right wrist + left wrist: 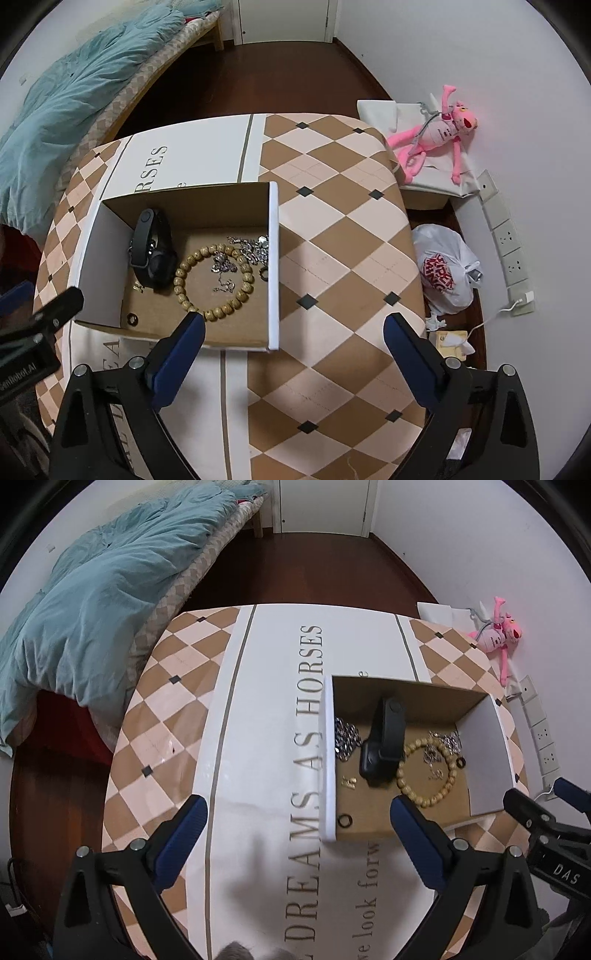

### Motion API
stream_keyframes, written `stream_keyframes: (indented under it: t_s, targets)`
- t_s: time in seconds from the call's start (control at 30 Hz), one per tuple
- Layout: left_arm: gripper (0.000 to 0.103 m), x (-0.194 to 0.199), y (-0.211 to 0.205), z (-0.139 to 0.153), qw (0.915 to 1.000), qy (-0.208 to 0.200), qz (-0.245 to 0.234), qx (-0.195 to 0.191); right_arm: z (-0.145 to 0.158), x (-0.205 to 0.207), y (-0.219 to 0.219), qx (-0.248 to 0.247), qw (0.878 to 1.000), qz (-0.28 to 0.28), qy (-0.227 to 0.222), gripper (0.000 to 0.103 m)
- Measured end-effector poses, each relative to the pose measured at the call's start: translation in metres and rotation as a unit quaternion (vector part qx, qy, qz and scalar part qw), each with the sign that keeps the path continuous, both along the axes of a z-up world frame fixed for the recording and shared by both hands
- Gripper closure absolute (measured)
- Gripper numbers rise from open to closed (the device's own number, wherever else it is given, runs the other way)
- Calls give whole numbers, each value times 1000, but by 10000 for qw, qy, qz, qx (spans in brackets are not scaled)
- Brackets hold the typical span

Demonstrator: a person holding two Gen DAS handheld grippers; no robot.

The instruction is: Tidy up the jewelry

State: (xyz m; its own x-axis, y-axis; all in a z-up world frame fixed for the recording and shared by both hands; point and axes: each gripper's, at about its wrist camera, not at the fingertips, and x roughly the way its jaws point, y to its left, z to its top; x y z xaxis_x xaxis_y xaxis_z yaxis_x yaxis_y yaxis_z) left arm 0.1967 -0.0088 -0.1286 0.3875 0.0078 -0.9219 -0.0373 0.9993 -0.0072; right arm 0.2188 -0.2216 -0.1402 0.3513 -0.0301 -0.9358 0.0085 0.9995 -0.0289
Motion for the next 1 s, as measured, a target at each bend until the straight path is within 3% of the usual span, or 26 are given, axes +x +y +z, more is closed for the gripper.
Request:
stream_keyframes:
  t_s: [0.2,0.77,1.0]
  targets:
    - [2,-24,-2,22,9995,-308,37,55,27,-26,-4,-25,9995,-52,-323,4]
    - [2,-130,-14,149,9859,-1672,-72,38,151,-150,-10,-25,9864,-170,-1636,4]
    - [2,-157,-11,175,9821,-1881,11,4,190,-188,-8,-95,9795,-177,-2003,0]
